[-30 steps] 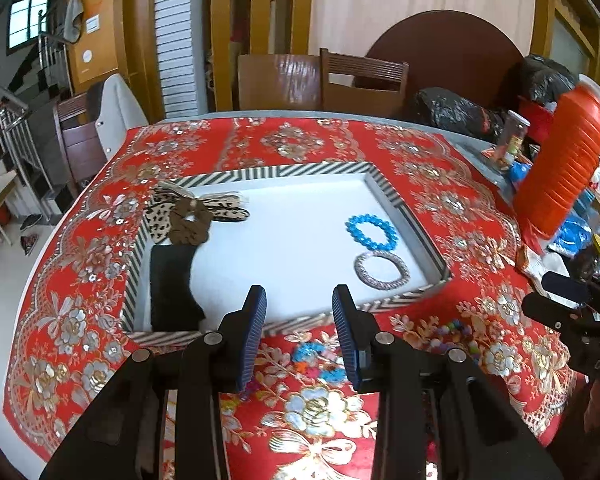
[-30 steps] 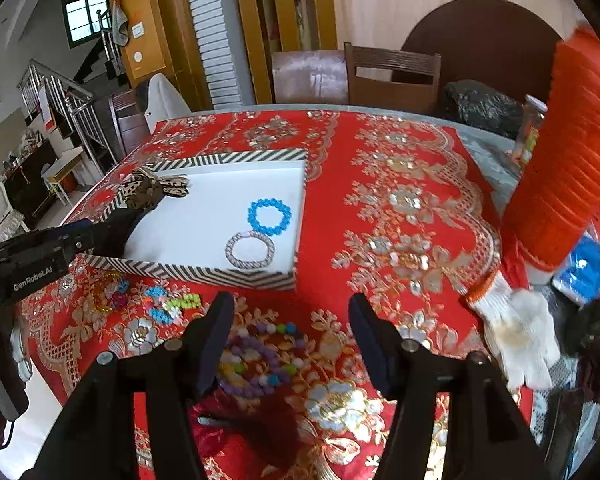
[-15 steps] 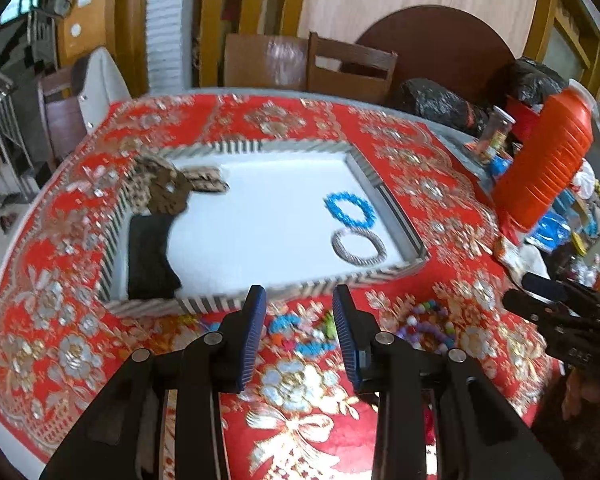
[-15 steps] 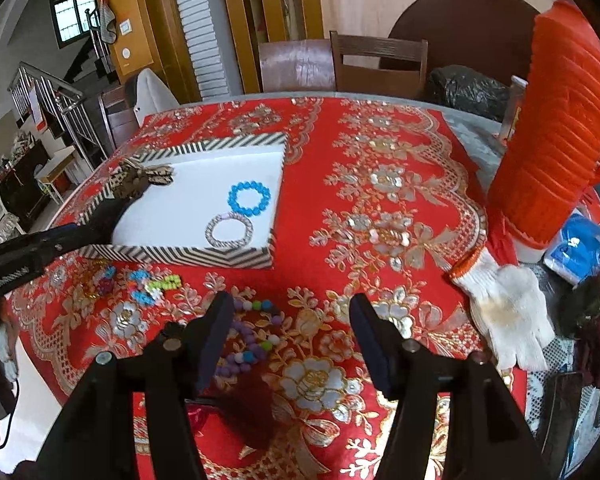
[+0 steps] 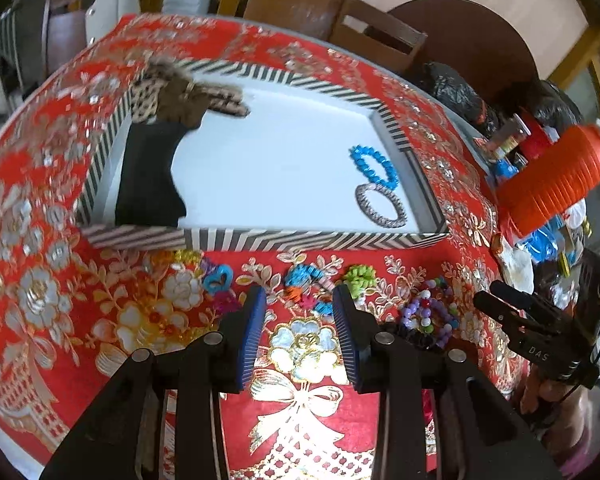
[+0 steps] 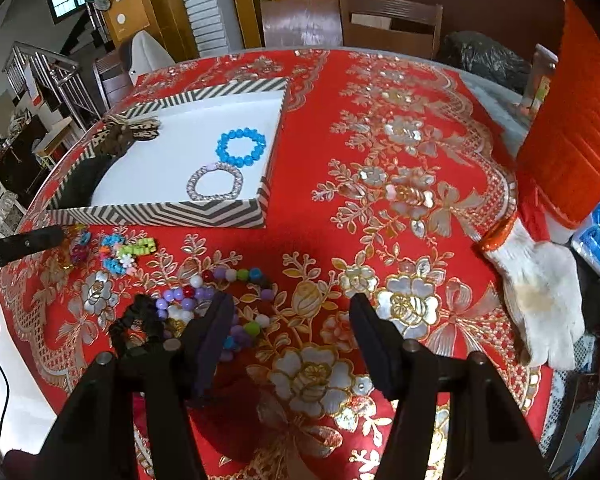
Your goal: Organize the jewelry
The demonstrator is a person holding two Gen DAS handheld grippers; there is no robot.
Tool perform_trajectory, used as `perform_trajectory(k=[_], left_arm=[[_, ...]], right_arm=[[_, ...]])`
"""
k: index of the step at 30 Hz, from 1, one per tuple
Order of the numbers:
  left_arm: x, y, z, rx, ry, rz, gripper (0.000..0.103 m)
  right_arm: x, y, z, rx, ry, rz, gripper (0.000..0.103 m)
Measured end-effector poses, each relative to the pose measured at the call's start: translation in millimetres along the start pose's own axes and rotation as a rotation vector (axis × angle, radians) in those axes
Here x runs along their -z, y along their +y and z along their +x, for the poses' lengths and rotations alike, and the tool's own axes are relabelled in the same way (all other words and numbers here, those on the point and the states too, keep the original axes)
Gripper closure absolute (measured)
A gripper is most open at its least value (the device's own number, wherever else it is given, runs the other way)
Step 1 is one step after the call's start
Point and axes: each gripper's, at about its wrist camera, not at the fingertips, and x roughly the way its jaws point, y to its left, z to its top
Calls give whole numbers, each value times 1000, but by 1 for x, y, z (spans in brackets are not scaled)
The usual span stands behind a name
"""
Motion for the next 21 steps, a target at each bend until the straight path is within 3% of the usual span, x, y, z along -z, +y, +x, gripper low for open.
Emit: perform_trajectory(k=[7, 15, 21], left_arm=[[0, -7, 23, -35, 34, 2, 70], [-8, -18, 53, -134, 73, 54, 70], [-7, -25, 55, -156, 59, 99, 70]], right_arm=[[1, -1, 4, -15, 11, 7, 40], [-2, 1, 8, -30, 9, -10, 40], [-5, 4, 21, -28, 29, -58, 42]])
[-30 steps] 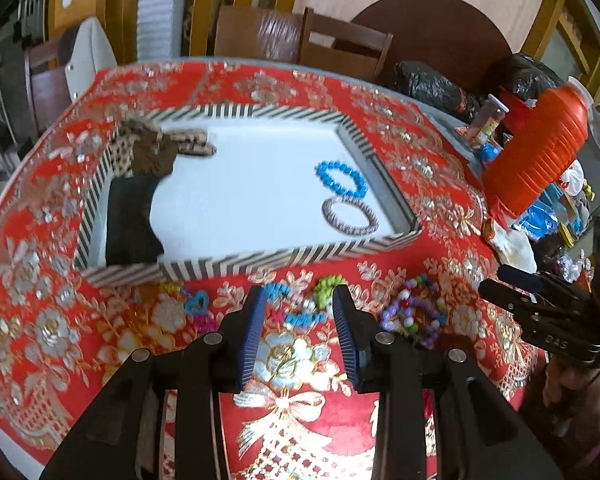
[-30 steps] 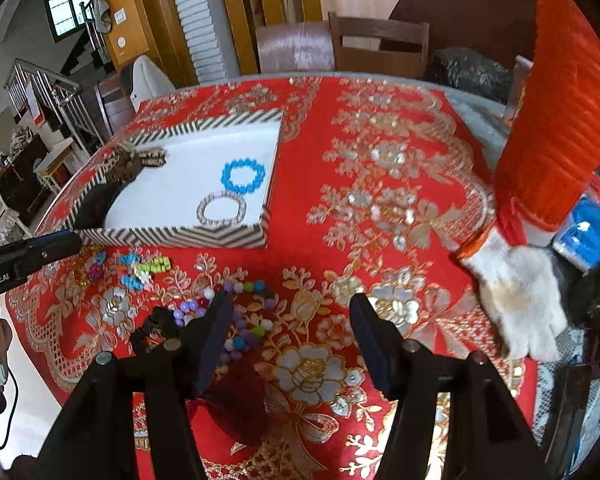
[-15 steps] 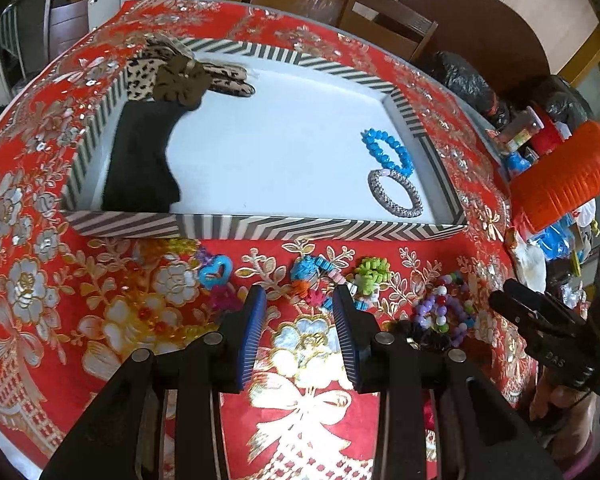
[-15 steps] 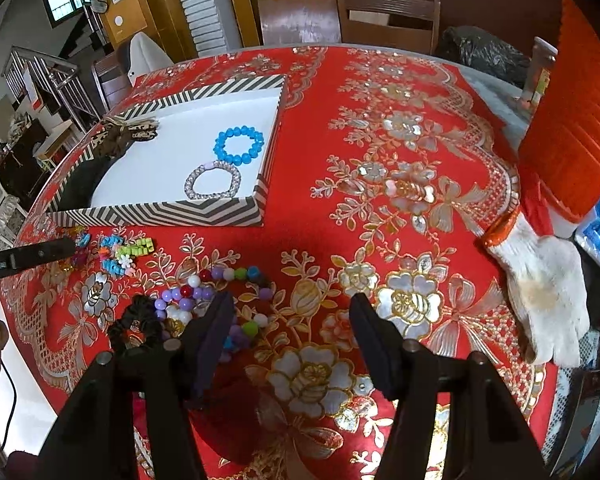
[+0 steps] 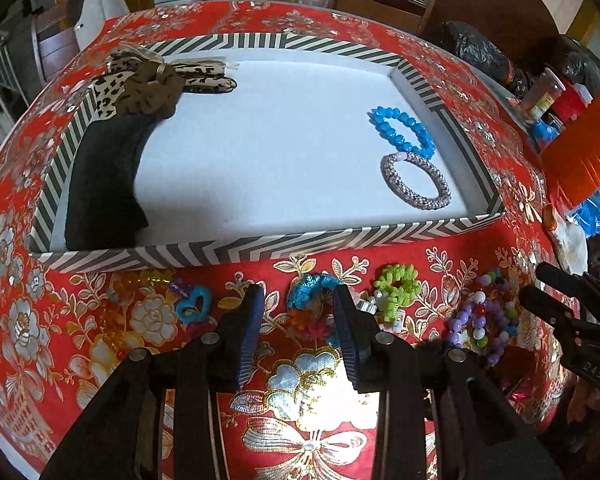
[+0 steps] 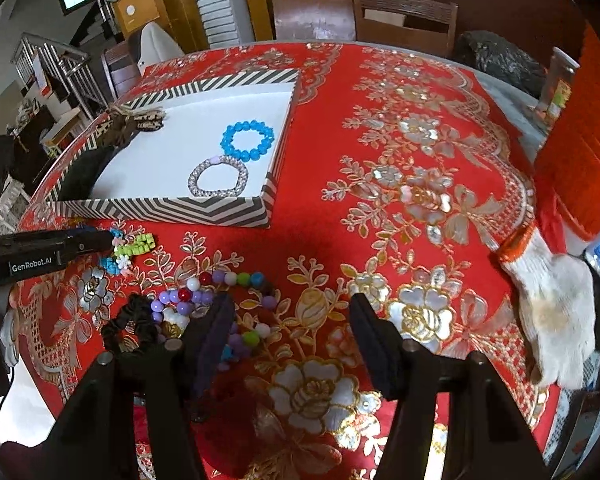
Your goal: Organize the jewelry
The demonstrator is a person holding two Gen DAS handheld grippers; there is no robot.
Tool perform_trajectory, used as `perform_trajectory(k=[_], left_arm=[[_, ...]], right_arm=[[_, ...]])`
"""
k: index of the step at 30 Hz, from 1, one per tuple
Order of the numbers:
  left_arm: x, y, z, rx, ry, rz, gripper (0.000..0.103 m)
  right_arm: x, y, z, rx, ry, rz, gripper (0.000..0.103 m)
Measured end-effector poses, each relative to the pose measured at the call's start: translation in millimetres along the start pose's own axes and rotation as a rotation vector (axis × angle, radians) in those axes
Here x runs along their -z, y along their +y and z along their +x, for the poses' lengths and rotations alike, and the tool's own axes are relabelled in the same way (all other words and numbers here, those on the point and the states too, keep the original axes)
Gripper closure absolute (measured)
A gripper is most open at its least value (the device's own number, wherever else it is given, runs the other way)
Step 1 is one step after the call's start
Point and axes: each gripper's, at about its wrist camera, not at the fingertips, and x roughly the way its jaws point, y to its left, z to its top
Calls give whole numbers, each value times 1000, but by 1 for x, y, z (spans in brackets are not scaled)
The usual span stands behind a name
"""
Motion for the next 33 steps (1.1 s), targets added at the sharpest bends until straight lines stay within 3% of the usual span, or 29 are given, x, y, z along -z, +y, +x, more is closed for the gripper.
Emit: perform_trajectory(k=[3, 5, 9, 12, 20, 33], left_arm=[[-1, 2, 0, 19, -7, -7, 76], [-3, 2, 4, 47, 3, -15, 92], [-1, 7, 1, 109, 18, -38, 95], [-4, 7, -18, 156, -27, -39, 95], [-11, 6, -58, 199, -103, -21, 95], [-44, -1, -116, 182, -232, 30, 95]], right_arm=[[-4, 3, 10, 10, 15, -30, 49], [-5, 7, 22, 19, 34, -62, 62], [-4, 17, 25, 53, 15, -125, 94], [-5, 13, 12, 17, -13, -85, 94], [-14, 12, -46, -73, -164, -22, 94], [-38, 18, -95, -97, -283, -38, 94]])
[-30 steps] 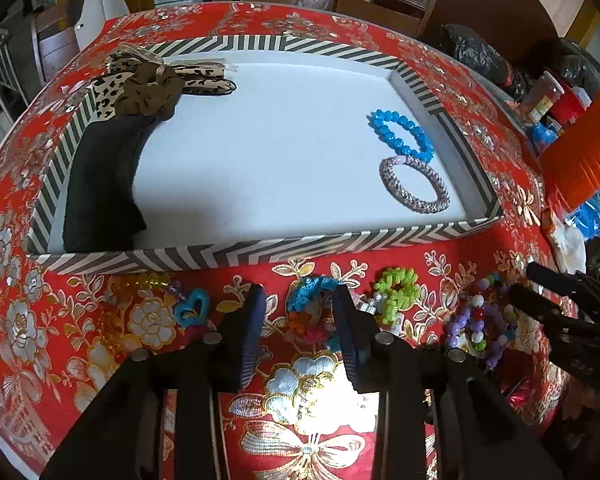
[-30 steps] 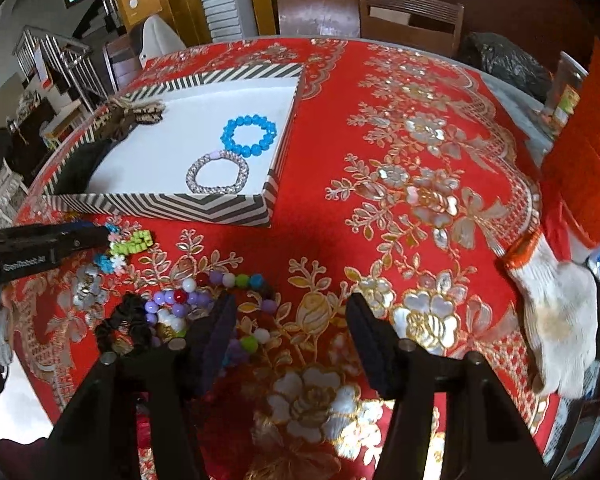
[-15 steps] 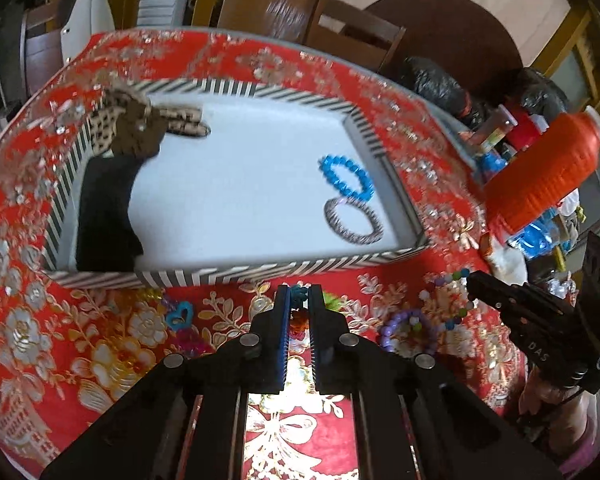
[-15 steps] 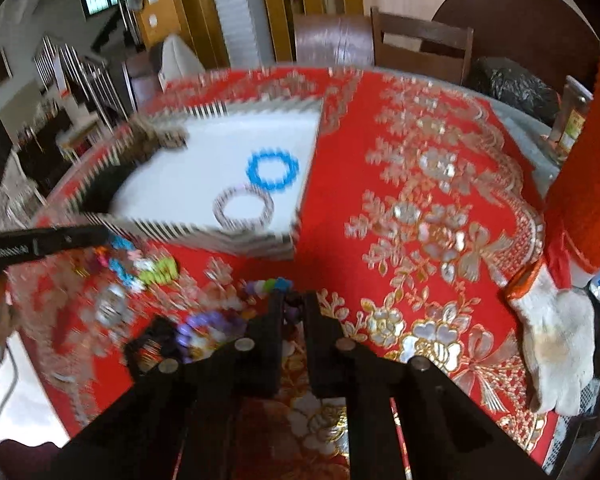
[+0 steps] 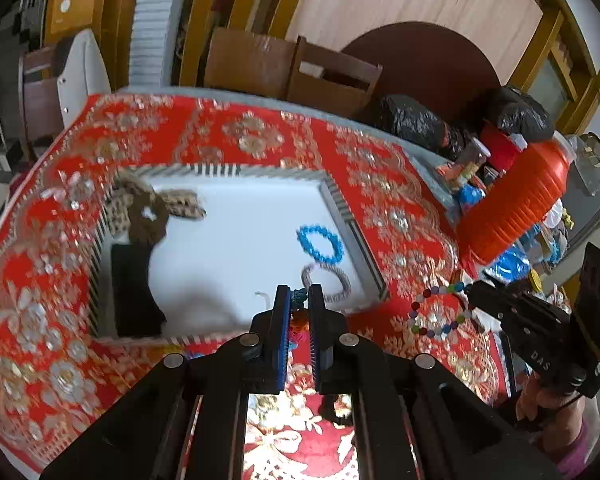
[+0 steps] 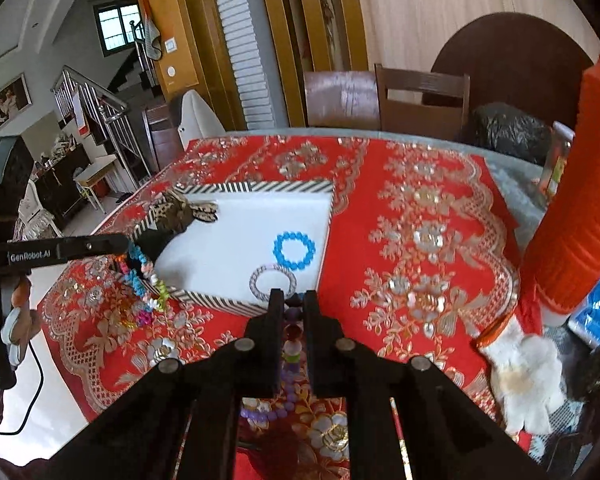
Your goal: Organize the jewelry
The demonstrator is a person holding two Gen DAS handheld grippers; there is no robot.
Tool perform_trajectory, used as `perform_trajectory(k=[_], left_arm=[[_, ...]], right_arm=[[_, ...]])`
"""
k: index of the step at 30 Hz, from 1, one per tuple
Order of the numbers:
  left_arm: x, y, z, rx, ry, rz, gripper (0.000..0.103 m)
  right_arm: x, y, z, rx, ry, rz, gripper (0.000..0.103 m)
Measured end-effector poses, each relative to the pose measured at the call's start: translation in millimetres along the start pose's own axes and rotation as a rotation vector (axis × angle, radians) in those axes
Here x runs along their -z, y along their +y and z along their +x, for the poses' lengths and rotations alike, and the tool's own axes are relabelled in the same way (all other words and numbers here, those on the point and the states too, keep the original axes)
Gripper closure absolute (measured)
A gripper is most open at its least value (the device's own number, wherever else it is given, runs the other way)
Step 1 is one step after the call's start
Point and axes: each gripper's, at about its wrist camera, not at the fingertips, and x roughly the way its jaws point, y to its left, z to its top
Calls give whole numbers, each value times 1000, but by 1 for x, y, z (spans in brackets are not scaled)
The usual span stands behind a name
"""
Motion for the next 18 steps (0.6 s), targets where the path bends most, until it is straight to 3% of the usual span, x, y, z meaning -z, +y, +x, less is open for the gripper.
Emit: perform_trajectory(k=[18], left_arm=[[-26, 20, 10, -122, -42, 18, 95]], right_arm=[[-32, 17, 31, -9, 8, -30, 94]])
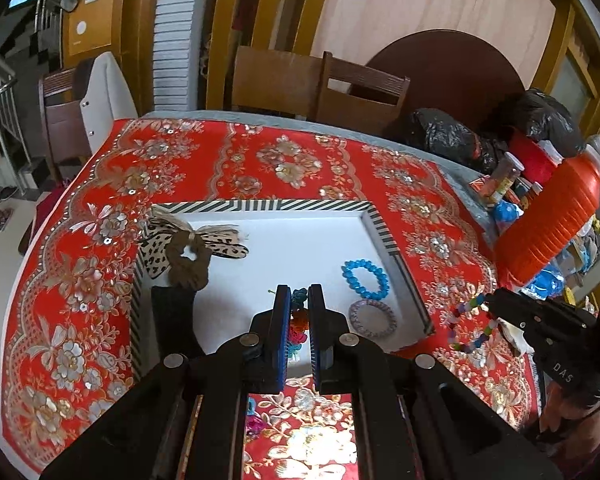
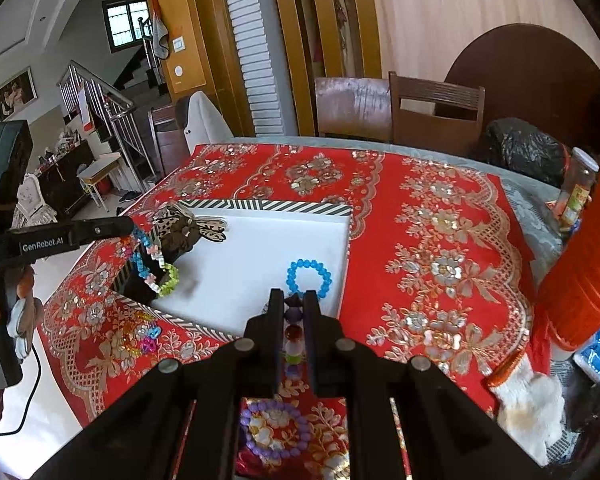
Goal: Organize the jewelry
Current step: 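Carry the held beaded bracelets over the tray with both grippers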
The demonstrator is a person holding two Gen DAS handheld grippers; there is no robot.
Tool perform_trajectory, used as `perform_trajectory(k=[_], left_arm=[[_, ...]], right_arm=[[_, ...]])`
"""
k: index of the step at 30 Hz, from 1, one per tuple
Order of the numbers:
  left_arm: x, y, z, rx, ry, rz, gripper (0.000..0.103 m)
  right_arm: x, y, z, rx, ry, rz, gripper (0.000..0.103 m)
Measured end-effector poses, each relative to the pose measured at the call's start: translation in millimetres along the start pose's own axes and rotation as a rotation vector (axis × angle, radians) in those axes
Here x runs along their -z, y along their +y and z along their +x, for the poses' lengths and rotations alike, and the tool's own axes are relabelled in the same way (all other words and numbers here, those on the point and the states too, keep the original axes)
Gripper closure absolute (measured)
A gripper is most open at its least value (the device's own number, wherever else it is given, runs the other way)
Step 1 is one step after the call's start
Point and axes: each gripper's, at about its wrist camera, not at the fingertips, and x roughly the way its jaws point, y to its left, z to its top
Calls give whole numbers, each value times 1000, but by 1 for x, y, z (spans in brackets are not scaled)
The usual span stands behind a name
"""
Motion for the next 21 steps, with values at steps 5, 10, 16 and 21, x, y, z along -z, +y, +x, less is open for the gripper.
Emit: perform_trajectory(k=[5, 10, 16, 21], left_arm=[[-3, 7, 5, -22, 0, -4, 95], [-5, 15, 12, -40, 4, -10, 95], [-7, 22, 18, -61, 5, -7, 95], [-11, 28, 22, -68, 7, -11, 95]], right_arm=[[-9, 3, 17, 0, 16, 4, 94], [-18, 4, 35, 1, 38, -2, 94], [-26, 6, 54, 8, 65, -5, 94], [-32, 7, 65, 7, 76, -8, 94]])
